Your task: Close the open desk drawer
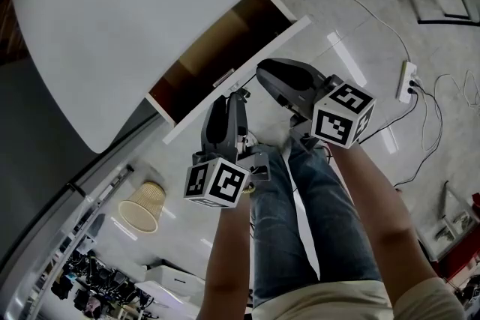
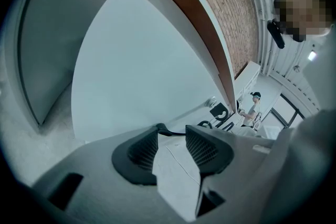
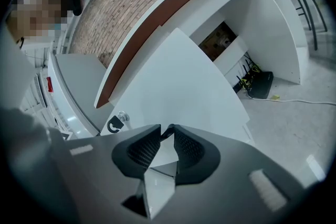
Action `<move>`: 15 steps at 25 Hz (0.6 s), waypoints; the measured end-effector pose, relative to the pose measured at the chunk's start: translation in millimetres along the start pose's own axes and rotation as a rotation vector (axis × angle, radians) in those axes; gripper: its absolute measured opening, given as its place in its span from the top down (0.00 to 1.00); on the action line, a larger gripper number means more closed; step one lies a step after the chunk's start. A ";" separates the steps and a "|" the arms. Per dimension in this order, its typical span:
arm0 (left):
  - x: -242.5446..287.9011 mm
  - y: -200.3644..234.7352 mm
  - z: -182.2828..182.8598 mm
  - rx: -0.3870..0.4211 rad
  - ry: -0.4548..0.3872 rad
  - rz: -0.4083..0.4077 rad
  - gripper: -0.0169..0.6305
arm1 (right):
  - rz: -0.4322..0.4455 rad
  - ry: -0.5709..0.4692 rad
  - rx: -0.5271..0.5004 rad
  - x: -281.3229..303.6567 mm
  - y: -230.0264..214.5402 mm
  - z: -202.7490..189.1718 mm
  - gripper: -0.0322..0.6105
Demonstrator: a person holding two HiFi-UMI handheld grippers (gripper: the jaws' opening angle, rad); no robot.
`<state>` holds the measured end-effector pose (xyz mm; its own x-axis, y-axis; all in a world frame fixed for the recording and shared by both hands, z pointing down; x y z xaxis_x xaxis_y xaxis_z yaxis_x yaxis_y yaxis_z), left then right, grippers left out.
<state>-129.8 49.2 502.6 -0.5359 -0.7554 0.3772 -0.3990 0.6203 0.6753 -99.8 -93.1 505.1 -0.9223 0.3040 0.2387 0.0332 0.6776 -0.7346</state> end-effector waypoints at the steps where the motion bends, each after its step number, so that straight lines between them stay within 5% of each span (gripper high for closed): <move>1: 0.2 -0.5 0.4 0.003 0.000 -0.001 0.72 | 0.001 -0.002 -0.002 0.0 0.2 0.7 0.82; 15: 1.1 -5.3 4.4 0.057 -0.006 -0.019 0.72 | 0.019 -0.017 -0.016 0.3 1.9 7.7 0.82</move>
<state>-131.5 46.1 496.7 -0.5320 -0.7661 0.3606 -0.4509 0.6168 0.6452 -103.0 -96.8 498.8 -0.9278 0.3054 0.2143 0.0563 0.6824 -0.7288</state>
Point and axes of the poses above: the fingertips, and each gripper's own axes: x forward along the fingers, y to its left, z out of its top, the point moved 5 cm from there along -x, backward along the fingers, and after that the axes turned 4 degrees about -y, right-handed, at the moved point
